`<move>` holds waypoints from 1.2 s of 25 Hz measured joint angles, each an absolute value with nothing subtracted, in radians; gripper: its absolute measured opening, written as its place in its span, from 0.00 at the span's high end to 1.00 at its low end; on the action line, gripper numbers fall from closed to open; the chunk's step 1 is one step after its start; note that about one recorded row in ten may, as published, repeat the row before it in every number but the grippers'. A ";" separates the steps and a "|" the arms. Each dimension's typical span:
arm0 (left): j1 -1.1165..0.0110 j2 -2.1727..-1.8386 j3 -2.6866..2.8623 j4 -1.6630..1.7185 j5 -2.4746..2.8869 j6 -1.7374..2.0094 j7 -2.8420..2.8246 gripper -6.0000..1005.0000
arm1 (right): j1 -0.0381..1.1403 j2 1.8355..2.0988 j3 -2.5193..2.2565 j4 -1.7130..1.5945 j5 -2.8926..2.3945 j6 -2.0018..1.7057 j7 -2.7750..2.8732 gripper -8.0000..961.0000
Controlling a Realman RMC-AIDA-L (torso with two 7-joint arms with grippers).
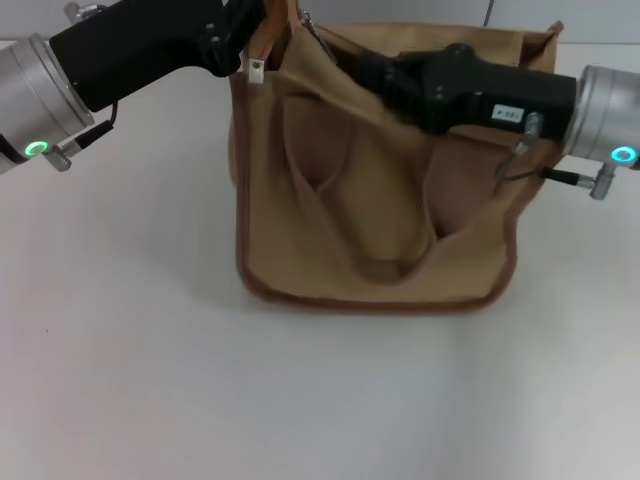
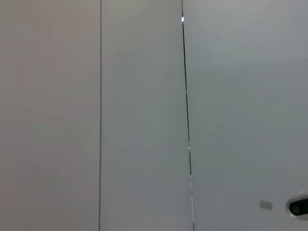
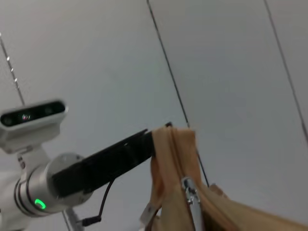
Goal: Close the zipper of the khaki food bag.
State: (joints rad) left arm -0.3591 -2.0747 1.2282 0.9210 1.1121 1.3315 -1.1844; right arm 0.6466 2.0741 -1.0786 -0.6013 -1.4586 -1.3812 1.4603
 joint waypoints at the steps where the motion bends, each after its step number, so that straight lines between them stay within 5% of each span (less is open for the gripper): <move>1: -0.359 -2.075 1.229 0.921 1.112 1.332 -1.184 0.90 | 0.649 2.076 -1.079 -0.605 -1.468 -1.381 1.460 0.94; 12: -0.367 -2.076 1.229 0.922 1.112 1.333 -1.188 0.89 | 0.641 2.082 -1.079 -0.644 -1.475 -1.421 1.454 0.93; 30: -0.383 -2.077 1.237 0.916 1.112 1.334 -1.187 0.89 | 0.697 2.086 -1.093 -0.636 -1.472 -1.376 1.439 0.59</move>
